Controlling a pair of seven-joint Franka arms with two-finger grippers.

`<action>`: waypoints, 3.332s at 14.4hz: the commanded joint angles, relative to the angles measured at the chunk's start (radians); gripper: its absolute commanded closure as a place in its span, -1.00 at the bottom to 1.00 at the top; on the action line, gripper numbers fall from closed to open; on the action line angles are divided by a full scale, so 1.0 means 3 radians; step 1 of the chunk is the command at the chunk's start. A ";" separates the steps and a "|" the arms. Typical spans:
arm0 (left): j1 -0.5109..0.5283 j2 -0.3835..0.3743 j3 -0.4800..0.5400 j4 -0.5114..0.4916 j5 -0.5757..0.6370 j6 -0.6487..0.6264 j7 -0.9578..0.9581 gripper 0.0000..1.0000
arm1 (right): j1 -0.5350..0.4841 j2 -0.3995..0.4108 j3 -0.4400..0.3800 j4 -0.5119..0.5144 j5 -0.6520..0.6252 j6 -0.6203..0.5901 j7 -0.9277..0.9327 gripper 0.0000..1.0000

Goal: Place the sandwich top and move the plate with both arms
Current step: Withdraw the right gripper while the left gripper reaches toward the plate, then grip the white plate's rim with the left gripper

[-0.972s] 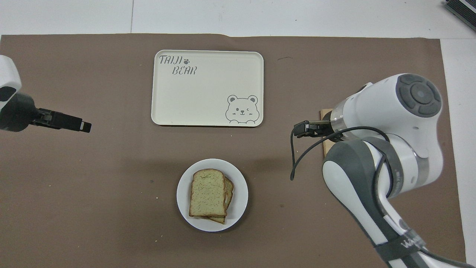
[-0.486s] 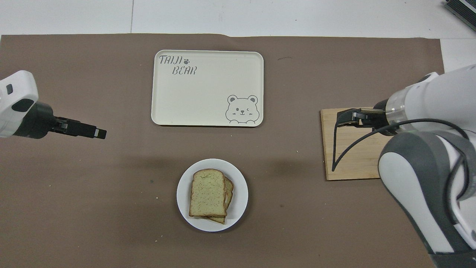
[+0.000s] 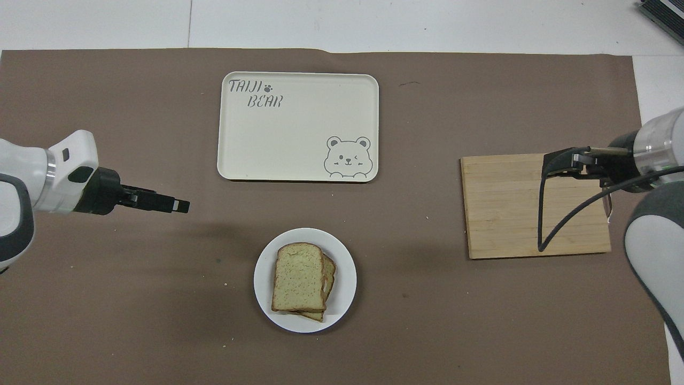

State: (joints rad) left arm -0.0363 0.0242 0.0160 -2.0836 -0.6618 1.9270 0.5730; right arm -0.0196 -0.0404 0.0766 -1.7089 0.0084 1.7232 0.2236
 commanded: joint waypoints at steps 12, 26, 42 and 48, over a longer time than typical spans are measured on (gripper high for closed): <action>-0.0451 -0.0479 0.0028 -0.1471 -0.1219 0.0438 0.0355 -1.00 | -0.0027 -0.0284 -0.0501 0.0363 -0.0161 -0.0590 -0.0402 -1.00; -0.0661 -0.0260 0.0028 -0.1655 -0.1772 0.0571 0.0365 -0.14 | -0.0001 -0.0305 -0.0337 0.0205 -0.0145 -0.0610 -0.0459 -1.00; -0.0815 -0.0132 0.0034 -0.1737 -0.2043 0.0705 0.0381 1.00 | 0.0024 -0.0407 -0.0373 0.0062 -0.0227 -0.0636 -0.0495 -1.00; -0.0534 -0.0091 0.0039 -0.1553 -0.2043 0.0322 0.0370 1.00 | 0.0040 -0.0417 -0.0358 0.0046 -0.0243 -0.0615 -0.0515 -1.00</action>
State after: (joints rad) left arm -0.2358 -0.0157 0.0259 -2.5824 -1.2587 2.0744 0.6827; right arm -0.0067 -0.1377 -0.0376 -1.6608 -0.0414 1.5264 0.0875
